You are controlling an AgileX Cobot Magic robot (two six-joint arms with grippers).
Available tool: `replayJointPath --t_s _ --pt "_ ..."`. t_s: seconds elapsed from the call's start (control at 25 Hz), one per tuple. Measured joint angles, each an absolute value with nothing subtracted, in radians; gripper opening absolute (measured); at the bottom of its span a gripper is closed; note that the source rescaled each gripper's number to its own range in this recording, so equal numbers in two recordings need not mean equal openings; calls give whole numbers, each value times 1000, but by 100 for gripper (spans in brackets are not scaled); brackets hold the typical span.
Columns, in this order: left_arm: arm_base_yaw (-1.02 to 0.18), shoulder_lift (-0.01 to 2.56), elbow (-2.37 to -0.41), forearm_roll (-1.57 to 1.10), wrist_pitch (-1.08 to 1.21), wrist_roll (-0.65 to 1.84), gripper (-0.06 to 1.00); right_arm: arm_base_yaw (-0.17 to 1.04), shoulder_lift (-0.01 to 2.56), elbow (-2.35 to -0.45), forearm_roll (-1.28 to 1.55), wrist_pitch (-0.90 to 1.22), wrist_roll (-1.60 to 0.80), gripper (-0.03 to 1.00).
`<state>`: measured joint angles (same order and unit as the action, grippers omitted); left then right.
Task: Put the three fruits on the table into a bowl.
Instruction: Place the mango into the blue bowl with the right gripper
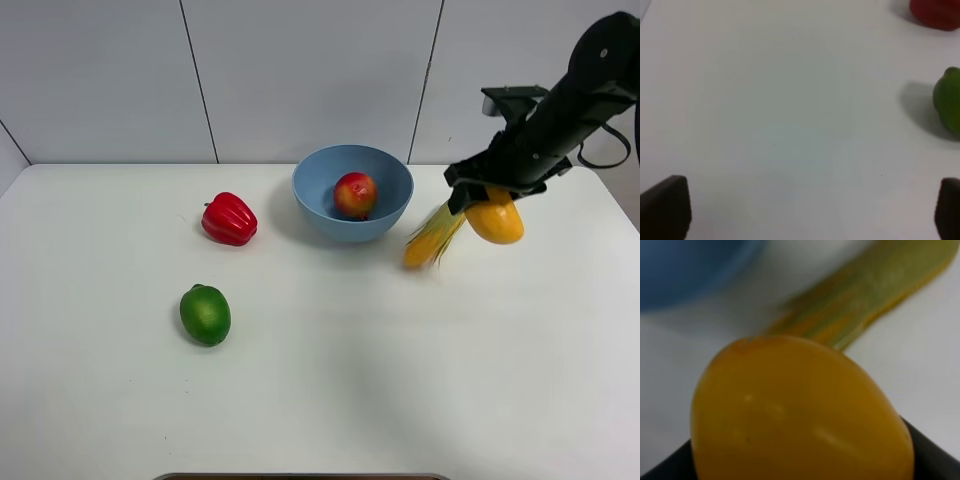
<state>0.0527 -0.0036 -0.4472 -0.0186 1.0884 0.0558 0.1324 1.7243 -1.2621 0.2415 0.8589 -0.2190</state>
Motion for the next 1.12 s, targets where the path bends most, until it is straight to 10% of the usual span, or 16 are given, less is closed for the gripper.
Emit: replayJointPath --t_s 1.12 --pt "53 -4 -447 -19 1088 56 100 401 2208 -1879 277 880 -219 0"
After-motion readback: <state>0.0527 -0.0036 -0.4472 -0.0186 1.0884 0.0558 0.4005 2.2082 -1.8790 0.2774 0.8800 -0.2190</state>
